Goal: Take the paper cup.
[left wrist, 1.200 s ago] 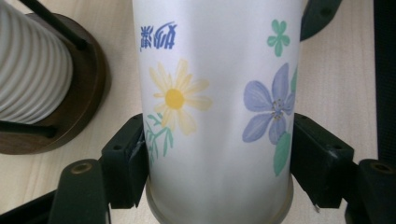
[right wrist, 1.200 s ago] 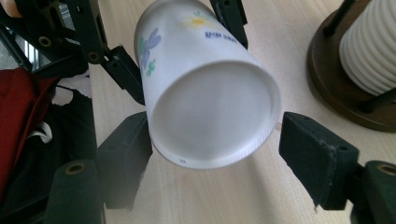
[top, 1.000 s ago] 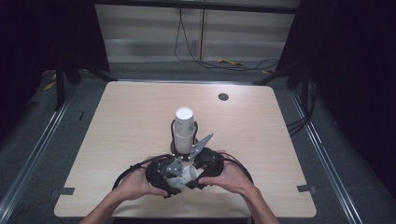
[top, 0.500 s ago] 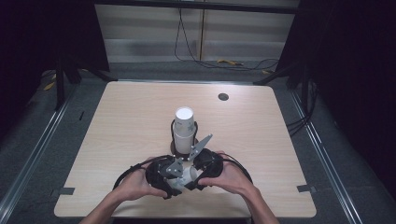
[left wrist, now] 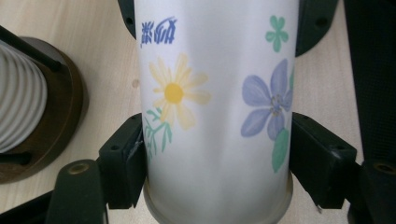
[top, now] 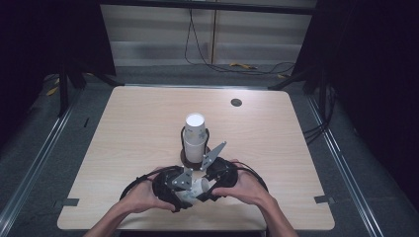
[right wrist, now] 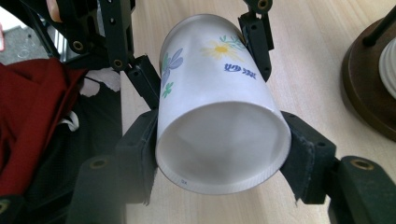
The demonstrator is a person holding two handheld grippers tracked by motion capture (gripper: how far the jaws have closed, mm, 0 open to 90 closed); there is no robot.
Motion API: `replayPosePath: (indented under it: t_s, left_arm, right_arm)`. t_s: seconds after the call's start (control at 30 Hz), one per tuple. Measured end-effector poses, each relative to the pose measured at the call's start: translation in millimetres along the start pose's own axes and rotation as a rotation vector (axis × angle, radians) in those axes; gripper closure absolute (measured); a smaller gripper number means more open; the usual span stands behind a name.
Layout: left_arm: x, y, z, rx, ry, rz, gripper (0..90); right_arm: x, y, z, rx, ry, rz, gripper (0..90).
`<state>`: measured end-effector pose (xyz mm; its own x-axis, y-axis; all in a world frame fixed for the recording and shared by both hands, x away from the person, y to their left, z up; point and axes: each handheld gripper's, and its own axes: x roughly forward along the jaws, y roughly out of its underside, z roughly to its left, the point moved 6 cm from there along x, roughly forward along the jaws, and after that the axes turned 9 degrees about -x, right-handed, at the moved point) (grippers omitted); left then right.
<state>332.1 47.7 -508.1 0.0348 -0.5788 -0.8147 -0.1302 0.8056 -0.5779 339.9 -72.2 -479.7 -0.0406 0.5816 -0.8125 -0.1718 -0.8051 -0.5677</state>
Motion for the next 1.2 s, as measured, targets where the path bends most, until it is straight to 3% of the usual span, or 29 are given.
replayPosePath:
  t_s: [0.27,0.5,0.57,0.63,0.8,0.97,1.0,1.2]
  left_arm:
    - [-5.5,-0.6,3.9,-0.018,0.028,-0.052,25.3]
    - [-12.1,0.6,9.0,-0.095,0.045,-0.13,19.0]
    - [-14.2,0.5,11.6,-0.109,0.038,-0.146,15.5]
    - [-17.1,0.8,14.5,-0.141,0.026,-0.171,16.2]
    - [-24.0,2.4,19.2,-0.175,0.028,-0.213,15.8]
    - [-34.7,2.5,24.8,-0.208,0.011,-0.305,15.8]
    - [-36.7,3.1,25.5,-0.204,0.006,-0.317,15.8]
    - [-44.8,6.7,34.5,-0.272,-0.046,-0.396,15.8]
  right_arm:
    - [-3.9,-0.9,0.0,-0.001,-0.001,-0.028,36.4]
    - [-6.5,-0.7,0.3,0.003,0.001,-0.034,36.6]
    - [-8.0,-0.6,-0.1,0.006,0.013,-0.037,36.7]
    - [-9.1,-0.8,-0.7,0.006,0.029,-0.04,36.8]
    - [-11.9,1.8,-3.1,0.014,0.043,-0.054,36.8]
    - [-17.0,3.1,-4.8,0.029,0.066,-0.076,36.8]
    - [-17.8,3.4,-5.1,0.035,0.069,-0.08,36.8]
    - [-18.8,5.6,-9.1,0.055,0.078,-0.1,36.8]
